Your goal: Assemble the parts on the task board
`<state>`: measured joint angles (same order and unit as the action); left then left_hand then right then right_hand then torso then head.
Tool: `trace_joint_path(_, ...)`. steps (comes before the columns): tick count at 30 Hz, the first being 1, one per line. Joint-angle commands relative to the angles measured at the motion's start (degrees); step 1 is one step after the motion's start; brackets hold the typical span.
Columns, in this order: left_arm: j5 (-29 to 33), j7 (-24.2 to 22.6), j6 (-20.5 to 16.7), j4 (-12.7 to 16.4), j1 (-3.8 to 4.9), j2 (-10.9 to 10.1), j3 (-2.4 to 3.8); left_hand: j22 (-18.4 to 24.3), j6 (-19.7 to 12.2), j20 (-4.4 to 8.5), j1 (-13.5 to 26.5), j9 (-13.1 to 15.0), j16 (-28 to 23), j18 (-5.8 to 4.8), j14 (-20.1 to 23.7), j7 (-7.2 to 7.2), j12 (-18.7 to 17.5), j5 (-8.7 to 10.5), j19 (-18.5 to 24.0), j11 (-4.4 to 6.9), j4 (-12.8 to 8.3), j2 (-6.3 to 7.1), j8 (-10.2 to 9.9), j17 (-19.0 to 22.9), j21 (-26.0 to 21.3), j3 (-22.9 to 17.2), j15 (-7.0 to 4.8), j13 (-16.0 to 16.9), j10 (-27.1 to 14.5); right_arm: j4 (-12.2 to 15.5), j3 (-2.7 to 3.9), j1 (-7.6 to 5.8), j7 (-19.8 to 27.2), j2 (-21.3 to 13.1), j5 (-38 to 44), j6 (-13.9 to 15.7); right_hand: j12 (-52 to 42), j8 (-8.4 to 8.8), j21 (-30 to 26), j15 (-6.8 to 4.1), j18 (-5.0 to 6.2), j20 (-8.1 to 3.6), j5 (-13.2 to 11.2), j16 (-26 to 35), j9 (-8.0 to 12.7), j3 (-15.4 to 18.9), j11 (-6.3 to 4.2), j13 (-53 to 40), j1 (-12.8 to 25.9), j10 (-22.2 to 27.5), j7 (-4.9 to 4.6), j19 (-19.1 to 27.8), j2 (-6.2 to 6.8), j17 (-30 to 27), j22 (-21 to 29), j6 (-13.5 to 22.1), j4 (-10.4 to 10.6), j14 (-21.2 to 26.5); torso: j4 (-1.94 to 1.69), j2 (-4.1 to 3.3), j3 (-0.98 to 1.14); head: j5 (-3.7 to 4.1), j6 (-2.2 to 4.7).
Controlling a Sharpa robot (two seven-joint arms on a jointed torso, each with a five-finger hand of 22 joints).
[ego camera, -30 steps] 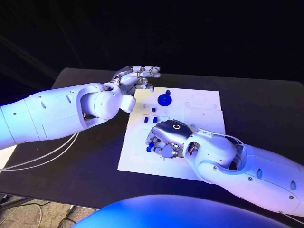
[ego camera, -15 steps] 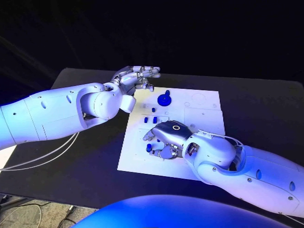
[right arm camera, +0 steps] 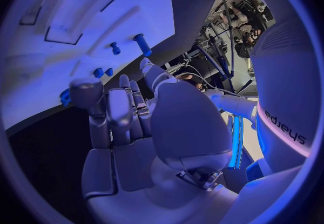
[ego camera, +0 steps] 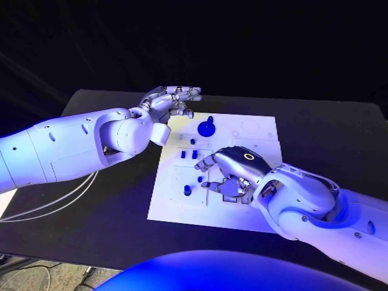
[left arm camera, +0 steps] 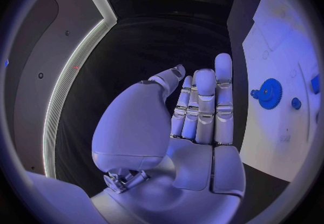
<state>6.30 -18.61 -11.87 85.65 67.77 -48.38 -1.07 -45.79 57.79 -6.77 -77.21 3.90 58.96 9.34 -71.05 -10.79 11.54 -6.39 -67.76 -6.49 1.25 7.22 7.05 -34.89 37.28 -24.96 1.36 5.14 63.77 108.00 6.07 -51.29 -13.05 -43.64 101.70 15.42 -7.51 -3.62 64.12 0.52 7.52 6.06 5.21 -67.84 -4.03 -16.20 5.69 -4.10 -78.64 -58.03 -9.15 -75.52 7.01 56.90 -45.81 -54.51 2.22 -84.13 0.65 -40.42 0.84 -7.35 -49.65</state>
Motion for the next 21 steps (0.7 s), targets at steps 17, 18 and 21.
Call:
trace_joint_path(17,-0.2,-0.1,1.2,0.5,-0.08,-0.4,-0.39,0.2,-0.4,-0.34,-0.6,0.0,-0.4,1.11,0.5,0.04,0.4,-0.07,0.0,0.11,-0.1,-0.30,-0.1,0.3,-0.4,0.6,0.06,0.0,-0.5,6.1,1.24,-0.24,-14.4,-20.4,-16.6,5.1,-44.8,-6.14,12.2,-3.78,-2.64,-4.30,13.9,-10.6,-2.7,12.7,-4.82,-43.4,7.4,-17.8,4.12,-6.8,-0.23,12.8,-18.0,-5.7,12.3,-2.9,1.83,0.80,-0.52,4.34,1.98)
trace_joint_path(18,-0.2,-0.1,1.2,0.5,-0.09,-0.4,-0.42,0.2,-0.4,-0.34,-0.6,0.0,-0.4,1.11,0.5,0.04,0.4,-0.07,0.0,0.11,-0.1,-0.30,-0.1,0.3,-0.4,0.6,0.06,0.0,-0.5,6.2,1.22,-0.06,-15.4,-20.8,-15.9,4.8,-47.5,-6.46,12.5,-4.04,-2.83,-4.08,13.8,-11.0,-2.9,13.3,-4.87,-46.6,7.8,-18.0,3.64,-6.9,-0.88,13.5,-18.6,-5.8,13.3,-3.0,1.87,0.81,-0.53,4.42,1.99)
trace_joint_path(21,-0.2,-0.1,1.3,0.5,-0.17,-0.4,-0.48,0.2,-0.4,-0.34,-0.6,0.0,-0.4,1.11,0.5,0.04,0.4,-0.07,0.0,0.11,-0.1,-0.30,-0.1,0.3,-0.4,0.6,0.06,0.0,-0.5,6.5,1.17,0.43,-18.1,-21.4,-14.1,3.5,-55.9,-7.43,13.5,-4.04,-3.09,-3.79,13.9,-12.9,-3.6,15.6,-4.93,-56.4,7.9,-20.2,3.57,-7.3,-1.67,16.3,-20.3,-5.4,14.2,-3.4,1.93,0.79,-0.53,4.69,2.03)
